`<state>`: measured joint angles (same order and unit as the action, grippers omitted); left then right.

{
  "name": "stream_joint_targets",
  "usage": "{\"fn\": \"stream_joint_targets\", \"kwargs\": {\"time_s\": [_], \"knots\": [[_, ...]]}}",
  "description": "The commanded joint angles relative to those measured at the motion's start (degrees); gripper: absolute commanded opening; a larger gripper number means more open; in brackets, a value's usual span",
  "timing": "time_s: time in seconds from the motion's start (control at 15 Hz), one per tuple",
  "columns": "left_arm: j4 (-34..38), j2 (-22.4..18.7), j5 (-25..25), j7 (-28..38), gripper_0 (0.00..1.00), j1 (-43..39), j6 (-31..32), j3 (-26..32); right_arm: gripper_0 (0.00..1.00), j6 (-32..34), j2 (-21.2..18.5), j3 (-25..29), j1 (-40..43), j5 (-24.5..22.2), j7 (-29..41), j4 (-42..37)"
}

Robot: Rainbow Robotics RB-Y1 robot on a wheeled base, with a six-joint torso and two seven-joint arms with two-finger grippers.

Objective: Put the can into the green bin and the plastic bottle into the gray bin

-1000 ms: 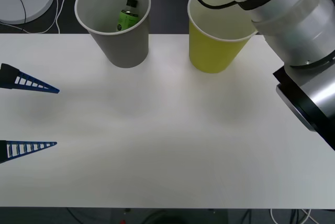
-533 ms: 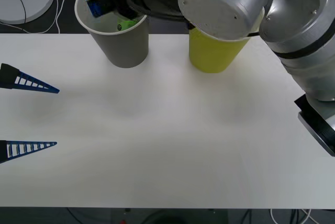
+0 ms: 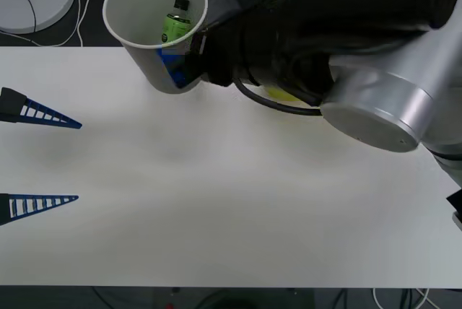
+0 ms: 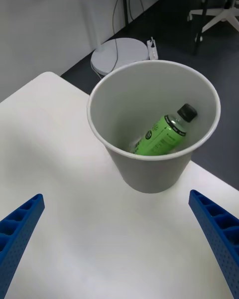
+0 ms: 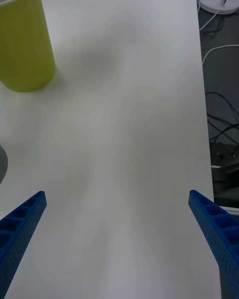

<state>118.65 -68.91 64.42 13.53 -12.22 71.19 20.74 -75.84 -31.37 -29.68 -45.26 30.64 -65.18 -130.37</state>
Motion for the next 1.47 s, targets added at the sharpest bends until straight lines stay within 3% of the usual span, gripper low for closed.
{"fn": "stream_joint_targets", "kwargs": {"time_s": [0.07,0.2,0.4,1.13,1.47], "knots": [[0.0,0.0,0.0,0.0,1.0,0.0,0.0,0.0,1.0,4.03,-2.82,0.06,5.88,0.12,-1.53,-3.49],[0.0,0.0,0.0,0.0,1.0,0.0,0.0,0.0,1.0,7.19,-4.84,0.67,10.19,0.91,-5.92,-4.89],[0.0,0.0,0.0,0.0,1.0,0.0,0.0,0.0,1.0,10.53,-6.78,4.89,16.43,6.89,-15.06,-5.86],[0.0,0.0,0.0,0.0,1.0,0.0,0.0,0.0,1.0,10.8,-11.7,22.21,34.18,31.76,-50.75,-6.83],[0.0,0.0,0.0,0.0,1.0,0.0,0.0,0.0,1.0,11.41,-16.27,27.04,39.81,42.66,-60.59,-6.83]]}}
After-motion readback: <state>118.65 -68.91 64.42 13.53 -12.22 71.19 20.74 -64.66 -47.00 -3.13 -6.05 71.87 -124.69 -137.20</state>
